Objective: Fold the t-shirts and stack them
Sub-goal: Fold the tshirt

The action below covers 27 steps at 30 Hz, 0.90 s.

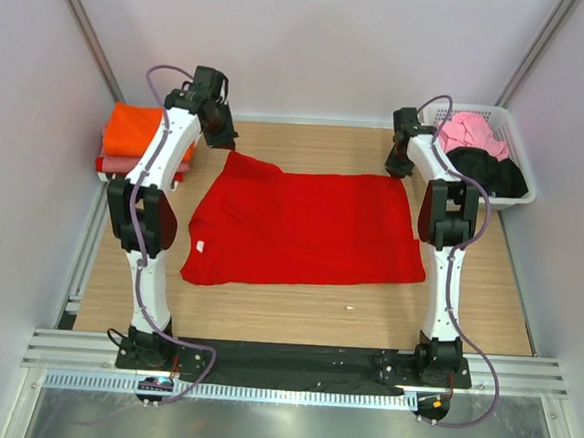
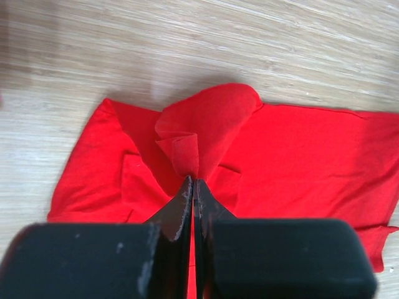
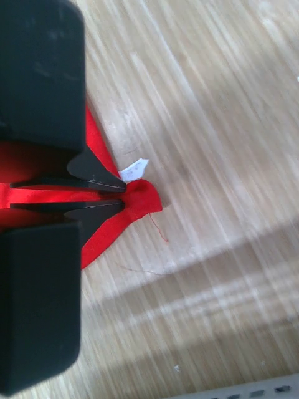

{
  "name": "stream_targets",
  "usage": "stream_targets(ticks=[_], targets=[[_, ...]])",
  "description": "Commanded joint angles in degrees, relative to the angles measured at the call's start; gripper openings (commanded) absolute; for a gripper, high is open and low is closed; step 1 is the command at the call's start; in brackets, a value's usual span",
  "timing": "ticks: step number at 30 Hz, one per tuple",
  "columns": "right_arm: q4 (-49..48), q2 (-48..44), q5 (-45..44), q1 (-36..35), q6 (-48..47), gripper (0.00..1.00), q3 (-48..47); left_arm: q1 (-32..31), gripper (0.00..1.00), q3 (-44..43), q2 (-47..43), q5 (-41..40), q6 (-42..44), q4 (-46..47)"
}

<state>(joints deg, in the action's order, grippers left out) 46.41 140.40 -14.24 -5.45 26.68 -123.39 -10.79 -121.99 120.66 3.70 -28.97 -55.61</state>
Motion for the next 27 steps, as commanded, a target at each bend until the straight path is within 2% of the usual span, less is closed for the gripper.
stream_targets(ticks=[1, 3, 4, 13, 19, 27], targets=[[1.22, -6.09, 1.23, 0.09, 0.22, 0.1, 1.31, -0.2, 0.0, -3.24, -5.79, -2.03, 2.25, -1.86], [0.35, -8.89, 2.02, -0.08, 0.39, 0.02, 3.76, -0.29, 0.0, -3.95, -6.66, -2.47, 2.52, -3.52], [0.0, -9.78, 2.55, -0.08, 0.48, 0.01, 4.73, -0.2, 0.0, -3.52, -7.19, -2.65, 2.6, -3.71], [-2.29, -18.75, 3.52, -0.87, -0.22, 0.01, 13.79, -0.9, 0.0, 4.92, -16.76, -5.11, 3.83, -3.71], [-3.08, -24.37, 2.55, -1.23, -0.83, 0.01, 19.67, -1.69, 0.0, 15.02, -21.25, -5.99, 4.1, -1.61], [-7.82, -34.12, 1.14, -2.1, -0.31, 0.01, 34.07, -3.36, 0.0, 24.96, -26.43, -7.04, 3.57, 0.68]])
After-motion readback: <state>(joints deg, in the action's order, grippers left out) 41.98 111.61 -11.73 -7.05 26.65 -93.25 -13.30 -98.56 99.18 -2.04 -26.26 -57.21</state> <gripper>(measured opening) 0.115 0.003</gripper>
